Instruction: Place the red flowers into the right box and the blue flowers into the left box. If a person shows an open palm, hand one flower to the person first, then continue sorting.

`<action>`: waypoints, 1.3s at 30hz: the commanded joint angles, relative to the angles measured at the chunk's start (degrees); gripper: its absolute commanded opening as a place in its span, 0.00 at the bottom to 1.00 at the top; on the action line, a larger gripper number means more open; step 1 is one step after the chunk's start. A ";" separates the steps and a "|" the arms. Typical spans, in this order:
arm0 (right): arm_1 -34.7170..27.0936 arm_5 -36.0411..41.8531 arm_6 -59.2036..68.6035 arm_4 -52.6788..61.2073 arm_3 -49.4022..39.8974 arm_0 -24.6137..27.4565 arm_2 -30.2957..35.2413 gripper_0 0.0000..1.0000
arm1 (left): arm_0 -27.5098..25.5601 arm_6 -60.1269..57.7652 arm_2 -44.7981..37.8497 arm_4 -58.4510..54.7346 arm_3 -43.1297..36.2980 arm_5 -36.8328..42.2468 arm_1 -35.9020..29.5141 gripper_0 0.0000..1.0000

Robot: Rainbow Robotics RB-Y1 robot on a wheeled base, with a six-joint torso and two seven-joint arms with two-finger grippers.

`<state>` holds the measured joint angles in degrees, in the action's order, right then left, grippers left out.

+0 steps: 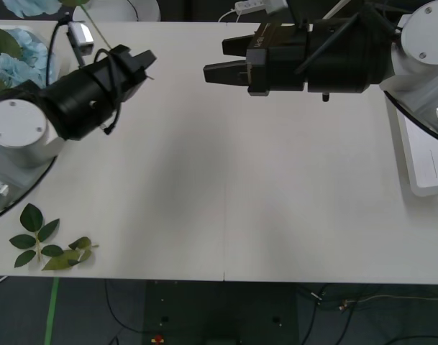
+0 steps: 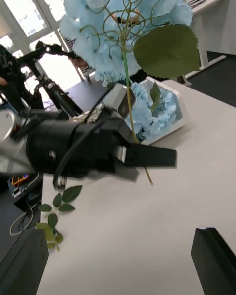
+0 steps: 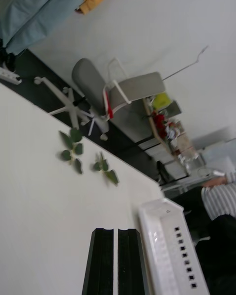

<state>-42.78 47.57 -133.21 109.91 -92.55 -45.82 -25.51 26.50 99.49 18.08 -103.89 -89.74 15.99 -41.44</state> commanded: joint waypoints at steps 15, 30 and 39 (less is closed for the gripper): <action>-21.47 17.03 -19.63 0.93 -4.84 -2.69 3.89 0.86 | -4.08 3.52 -25.82 -2.63 31.64 39.74 -23.42 0.00; -23.75 17.91 -21.79 4.44 -4.05 -2.69 3.89 0.86 | -6.55 4.05 -25.82 4.14 34.19 37.89 -24.13 0.21; -23.67 18.00 -21.79 3.83 -4.13 -2.69 3.80 0.91 | -8.74 5.54 -28.02 0.80 34.10 36.31 -24.13 0.69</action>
<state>-64.33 65.98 -152.94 113.59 -95.86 -45.89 -23.27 19.65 99.51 -6.93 -100.55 -55.28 53.09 -62.42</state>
